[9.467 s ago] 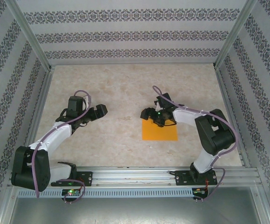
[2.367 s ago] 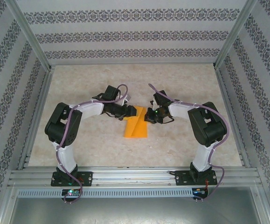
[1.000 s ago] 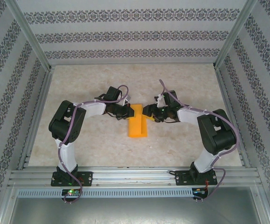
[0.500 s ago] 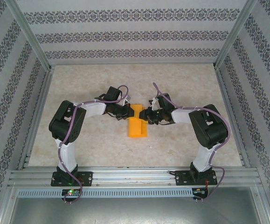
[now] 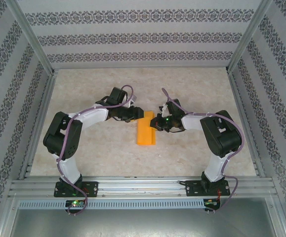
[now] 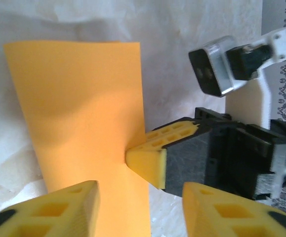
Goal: Fold a paper plane with a square sheet of paper (fold left side to right side)
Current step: First fold in half a square sheet of paper at the center of the table.
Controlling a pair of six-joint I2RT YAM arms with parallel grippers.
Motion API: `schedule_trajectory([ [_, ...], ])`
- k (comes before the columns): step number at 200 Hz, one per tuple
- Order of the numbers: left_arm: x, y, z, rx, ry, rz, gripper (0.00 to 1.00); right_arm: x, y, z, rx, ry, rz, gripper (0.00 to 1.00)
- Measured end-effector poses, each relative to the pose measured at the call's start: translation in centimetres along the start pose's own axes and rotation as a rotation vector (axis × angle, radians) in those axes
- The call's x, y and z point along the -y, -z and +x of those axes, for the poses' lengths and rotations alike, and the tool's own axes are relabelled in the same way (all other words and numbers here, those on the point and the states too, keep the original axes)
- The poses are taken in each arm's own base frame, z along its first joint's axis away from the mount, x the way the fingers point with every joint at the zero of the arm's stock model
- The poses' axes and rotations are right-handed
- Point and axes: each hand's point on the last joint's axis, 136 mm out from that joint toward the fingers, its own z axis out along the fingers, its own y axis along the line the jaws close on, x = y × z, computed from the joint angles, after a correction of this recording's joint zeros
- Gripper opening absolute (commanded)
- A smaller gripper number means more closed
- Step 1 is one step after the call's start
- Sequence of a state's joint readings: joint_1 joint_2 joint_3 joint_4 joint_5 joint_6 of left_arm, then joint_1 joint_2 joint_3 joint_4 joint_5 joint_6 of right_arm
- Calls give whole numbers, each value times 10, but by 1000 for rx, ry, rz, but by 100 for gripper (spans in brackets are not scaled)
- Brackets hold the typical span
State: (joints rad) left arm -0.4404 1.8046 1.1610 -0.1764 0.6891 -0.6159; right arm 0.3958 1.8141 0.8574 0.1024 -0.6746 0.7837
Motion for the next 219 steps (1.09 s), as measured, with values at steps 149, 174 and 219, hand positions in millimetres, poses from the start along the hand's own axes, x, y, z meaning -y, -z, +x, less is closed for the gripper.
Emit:
schedule_trajectory([
  [149,-46,-41,36,-158,95,-149,50,12,3,-1,-2,18,91,0],
  [174,-49,-42,36,-164,101,-174,44,14,3,0,-4,21,99,0],
  [219,-53,-43,36,-174,105,-237,39,16,3,0,-2,22,109,14],
])
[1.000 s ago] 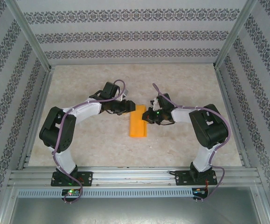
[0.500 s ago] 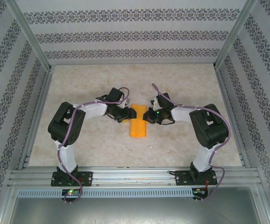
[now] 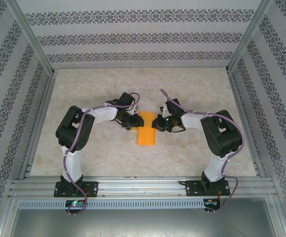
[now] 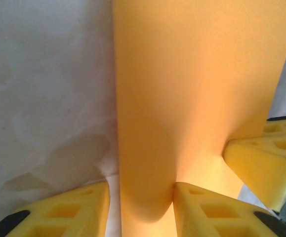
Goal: Fold a paper plane with a square sheet of paper (fold left side to right side)
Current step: First fold in half a square sheet of paper at the center of the table.
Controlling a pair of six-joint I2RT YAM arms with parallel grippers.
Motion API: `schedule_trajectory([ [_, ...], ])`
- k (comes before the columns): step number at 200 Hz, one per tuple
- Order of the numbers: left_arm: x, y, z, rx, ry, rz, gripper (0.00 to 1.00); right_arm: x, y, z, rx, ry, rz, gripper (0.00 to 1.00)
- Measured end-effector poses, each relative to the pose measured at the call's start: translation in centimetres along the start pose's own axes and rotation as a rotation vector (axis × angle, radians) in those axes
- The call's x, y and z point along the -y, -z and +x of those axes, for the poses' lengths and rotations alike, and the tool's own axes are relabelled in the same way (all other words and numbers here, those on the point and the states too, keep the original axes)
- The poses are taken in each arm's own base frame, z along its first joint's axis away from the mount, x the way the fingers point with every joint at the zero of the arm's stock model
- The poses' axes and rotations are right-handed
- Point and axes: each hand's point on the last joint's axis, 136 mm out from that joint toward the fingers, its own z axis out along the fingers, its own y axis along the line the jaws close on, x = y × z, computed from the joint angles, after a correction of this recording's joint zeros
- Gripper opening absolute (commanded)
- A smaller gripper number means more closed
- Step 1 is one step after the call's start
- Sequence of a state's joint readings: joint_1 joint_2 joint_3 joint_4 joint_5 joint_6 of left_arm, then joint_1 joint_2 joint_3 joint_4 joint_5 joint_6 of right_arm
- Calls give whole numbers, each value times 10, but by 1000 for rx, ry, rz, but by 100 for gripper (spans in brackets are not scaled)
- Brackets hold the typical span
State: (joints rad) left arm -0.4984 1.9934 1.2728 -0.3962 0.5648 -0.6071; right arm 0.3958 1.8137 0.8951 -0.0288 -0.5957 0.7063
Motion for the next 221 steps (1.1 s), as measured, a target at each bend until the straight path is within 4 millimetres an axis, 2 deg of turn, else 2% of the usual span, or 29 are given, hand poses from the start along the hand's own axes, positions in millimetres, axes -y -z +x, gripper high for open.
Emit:
schedule_trajectory([
  [32,-1,-2,1,2,-6,-52,38,-1,5,-2,18,6,14,29],
  [61,-1,-3,1,8,-10,-84,38,-7,25,-13,86,25,22,38],
  [95,-2,-4,1,10,4,-111,38,3,56,-26,192,24,73,42],
  [126,-2,-5,1,17,23,-128,38,16,71,-29,235,12,117,43],
  [164,-3,-6,0,17,46,-141,39,25,73,-23,228,3,146,43],
  [221,-2,-6,0,11,64,-146,40,26,73,-22,226,3,146,43],
])
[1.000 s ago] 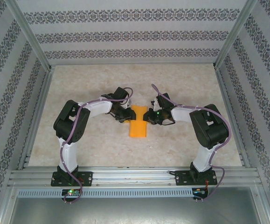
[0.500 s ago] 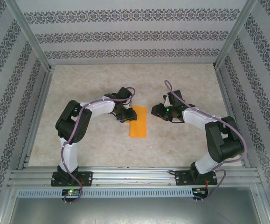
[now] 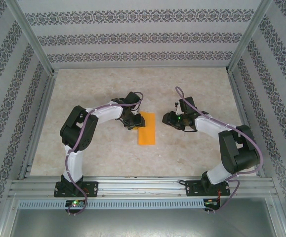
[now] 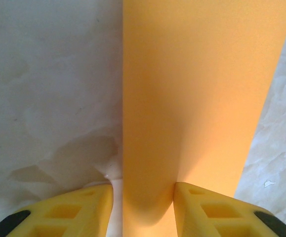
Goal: Fold a paper plane with a square sheet of paper (fold left side to right side)
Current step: First fold in half a square sheet of paper at the center of the table.
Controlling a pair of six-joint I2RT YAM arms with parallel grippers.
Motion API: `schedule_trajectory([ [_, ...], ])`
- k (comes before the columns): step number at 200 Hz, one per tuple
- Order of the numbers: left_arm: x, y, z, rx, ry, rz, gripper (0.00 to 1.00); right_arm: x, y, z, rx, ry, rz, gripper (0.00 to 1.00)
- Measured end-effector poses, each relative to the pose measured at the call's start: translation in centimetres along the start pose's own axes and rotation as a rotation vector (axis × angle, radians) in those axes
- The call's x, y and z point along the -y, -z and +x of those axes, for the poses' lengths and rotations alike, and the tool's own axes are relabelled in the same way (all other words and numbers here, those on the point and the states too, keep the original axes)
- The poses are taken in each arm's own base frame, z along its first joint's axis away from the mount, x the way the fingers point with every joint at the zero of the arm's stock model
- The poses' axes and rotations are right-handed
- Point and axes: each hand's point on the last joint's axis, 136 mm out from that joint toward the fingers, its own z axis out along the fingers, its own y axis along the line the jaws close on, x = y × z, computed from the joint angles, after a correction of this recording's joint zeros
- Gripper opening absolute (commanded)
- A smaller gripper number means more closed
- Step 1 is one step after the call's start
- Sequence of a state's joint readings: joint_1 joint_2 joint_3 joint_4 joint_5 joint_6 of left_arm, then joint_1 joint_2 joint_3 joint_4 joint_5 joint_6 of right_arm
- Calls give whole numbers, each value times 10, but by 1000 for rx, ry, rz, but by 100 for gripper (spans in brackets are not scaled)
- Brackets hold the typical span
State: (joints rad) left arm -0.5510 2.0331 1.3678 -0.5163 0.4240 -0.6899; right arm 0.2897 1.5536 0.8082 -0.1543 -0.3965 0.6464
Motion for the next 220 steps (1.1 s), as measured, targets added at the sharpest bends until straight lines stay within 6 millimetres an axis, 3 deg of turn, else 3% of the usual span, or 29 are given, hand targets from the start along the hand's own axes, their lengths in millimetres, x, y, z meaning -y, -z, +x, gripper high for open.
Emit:
schedule_trajectory([
  [170,0,-1,1,4,-6,-22,40,-7,-3,8,-37,24,-29,42],
  [190,0,-1,1,4,-6,-22,39,-10,-9,14,-66,28,-38,37],
  [220,0,-1,1,5,-6,-23,39,-27,-23,24,-129,26,-105,19],
])
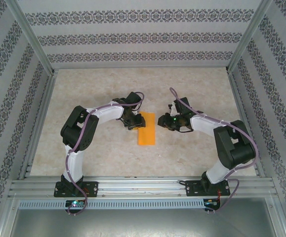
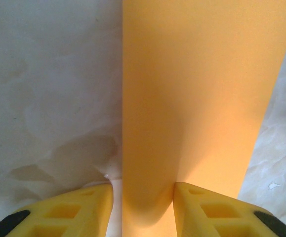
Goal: Fold a paper plane with a square sheet of paper (fold left side to right side)
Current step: First fold in half a square sheet of paper at the center of the table, then hold the square sheet of paper at the center of the table.
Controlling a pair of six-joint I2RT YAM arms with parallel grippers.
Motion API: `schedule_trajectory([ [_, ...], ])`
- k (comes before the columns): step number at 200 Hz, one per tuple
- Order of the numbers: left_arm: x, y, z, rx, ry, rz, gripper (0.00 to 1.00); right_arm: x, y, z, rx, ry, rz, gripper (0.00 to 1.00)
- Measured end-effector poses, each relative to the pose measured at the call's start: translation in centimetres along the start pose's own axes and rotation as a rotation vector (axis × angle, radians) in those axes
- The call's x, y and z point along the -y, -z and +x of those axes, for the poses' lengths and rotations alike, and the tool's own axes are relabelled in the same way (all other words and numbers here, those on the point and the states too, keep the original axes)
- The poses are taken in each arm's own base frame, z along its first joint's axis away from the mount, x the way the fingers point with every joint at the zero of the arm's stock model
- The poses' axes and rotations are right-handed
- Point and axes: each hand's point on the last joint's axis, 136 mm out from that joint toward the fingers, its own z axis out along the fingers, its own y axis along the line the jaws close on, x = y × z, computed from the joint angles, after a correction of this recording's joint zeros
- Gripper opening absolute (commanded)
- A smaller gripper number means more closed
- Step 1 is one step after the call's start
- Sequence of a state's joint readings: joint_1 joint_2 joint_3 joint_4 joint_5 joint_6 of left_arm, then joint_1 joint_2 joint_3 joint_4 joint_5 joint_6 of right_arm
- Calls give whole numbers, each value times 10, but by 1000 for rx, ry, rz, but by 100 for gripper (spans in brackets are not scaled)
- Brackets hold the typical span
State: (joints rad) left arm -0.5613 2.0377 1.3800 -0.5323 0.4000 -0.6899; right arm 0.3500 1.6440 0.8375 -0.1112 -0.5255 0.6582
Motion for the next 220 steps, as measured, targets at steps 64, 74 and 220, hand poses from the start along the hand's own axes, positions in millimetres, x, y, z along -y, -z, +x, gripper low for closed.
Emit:
schedule_trajectory([
  [64,0,0,0,1,0,-2,39,-18,-34,12,-92,-12,-60,0],
  [74,0,0,0,1,0,-2,39,-17,-36,12,-96,-15,-56,0],
  [220,6,6,-1,13,-10,16,52,4,-46,20,-138,-54,22,0],
])
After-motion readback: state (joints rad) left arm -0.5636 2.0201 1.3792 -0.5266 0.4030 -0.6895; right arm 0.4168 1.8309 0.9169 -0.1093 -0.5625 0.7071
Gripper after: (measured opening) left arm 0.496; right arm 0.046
